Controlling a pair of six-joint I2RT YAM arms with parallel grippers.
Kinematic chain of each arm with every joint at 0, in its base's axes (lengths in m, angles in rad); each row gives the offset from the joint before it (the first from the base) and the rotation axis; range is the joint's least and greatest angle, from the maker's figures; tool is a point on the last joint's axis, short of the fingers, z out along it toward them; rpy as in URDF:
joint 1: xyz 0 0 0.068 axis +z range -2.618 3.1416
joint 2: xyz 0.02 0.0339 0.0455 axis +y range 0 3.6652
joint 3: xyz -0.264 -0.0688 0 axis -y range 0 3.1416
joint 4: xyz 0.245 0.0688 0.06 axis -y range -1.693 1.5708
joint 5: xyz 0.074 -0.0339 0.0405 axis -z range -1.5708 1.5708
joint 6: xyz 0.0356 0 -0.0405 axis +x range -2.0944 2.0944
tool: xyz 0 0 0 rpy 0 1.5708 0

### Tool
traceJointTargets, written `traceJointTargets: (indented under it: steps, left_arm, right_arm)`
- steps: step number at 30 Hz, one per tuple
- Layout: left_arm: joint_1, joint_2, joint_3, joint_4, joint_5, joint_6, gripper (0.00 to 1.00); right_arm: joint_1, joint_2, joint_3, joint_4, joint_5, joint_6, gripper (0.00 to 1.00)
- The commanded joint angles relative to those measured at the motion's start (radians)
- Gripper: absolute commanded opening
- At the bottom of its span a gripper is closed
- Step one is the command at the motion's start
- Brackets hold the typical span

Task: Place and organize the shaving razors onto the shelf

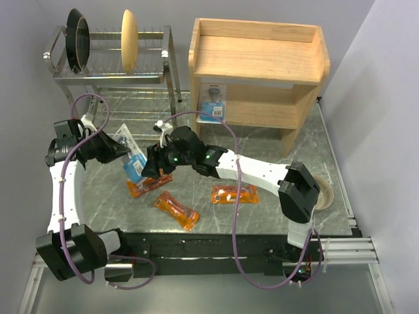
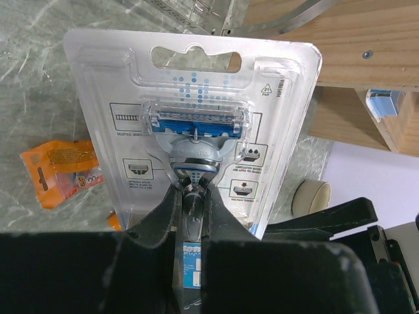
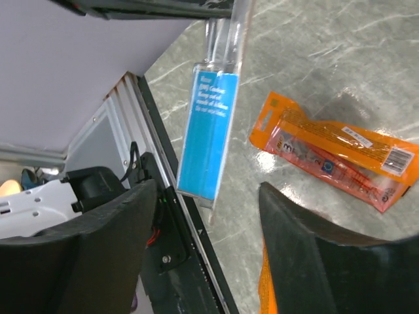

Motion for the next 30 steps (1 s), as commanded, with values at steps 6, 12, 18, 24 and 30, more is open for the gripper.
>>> traceJointTargets:
  steps: [6, 12, 18, 24, 30]
  left_arm:
    - [0.012, -0.052, -0.012, 0.022, 0.063, -0.019, 0.01]
    - [0.023, -0.065, -0.023, 0.022, 0.074, -0.031, 0.01]
    - [0.029, -0.083, 0.014, 0.042, 0.123, -0.017, 0.45]
    - [0.024, -0.142, 0.07, 0.158, 0.155, 0.007, 0.61]
    - [-0.226, -0.201, 0.02, 0.254, 0.155, 0.148, 0.61]
  right_arm:
    - [0.025, 0.032, 0.07, 0.036, 0.042, -0.004, 0.6]
    - [0.037, 0.027, 0.052, 0.036, 0.07, -0.013, 0.43]
    - [-0.004, -0.077, -0.034, 0.036, 0.1, -0.024, 0.06]
    - [-0.208, -0.37, -0.201, -0.083, 0.035, 0.03, 0.01]
    - [-0.415, -0.687, -0.421, -0.149, -0.184, -0.065, 0.02]
